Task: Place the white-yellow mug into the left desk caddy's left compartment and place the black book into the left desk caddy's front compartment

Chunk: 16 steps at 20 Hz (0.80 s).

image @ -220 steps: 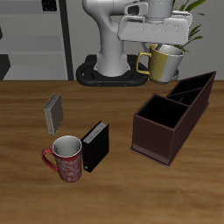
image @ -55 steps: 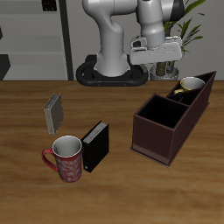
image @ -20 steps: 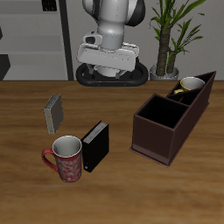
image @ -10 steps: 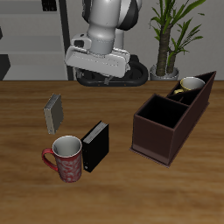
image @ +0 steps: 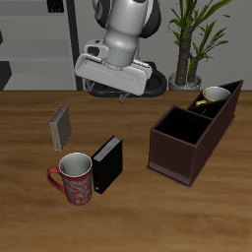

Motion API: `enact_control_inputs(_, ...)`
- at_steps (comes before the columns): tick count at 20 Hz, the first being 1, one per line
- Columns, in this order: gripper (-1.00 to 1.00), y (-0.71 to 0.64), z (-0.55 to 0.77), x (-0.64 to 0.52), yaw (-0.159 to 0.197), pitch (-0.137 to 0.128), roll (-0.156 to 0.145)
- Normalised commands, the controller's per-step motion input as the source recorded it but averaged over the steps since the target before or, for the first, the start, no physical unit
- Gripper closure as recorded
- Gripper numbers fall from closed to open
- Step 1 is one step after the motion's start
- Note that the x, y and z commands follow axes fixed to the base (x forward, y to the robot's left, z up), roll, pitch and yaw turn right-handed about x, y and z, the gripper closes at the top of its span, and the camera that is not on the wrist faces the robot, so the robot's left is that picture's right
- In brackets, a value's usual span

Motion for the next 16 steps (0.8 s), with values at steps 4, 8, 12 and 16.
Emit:
enact_control_inputs(4,-1.0,0.09,-0.02,0.43,-0.008,0.015,-0.015)
enact_control_inputs(8,-1.0,0.11,-0.01,0.29,-0.024,0.011,-0.005)
enact_control_inputs(12,-1.0,0.1,-0.02,0.38,-0.064,0.015,-0.008)
enact_control_inputs(16,-1.0,0.11,-0.19,0.25,-0.047,0.002,0.01)
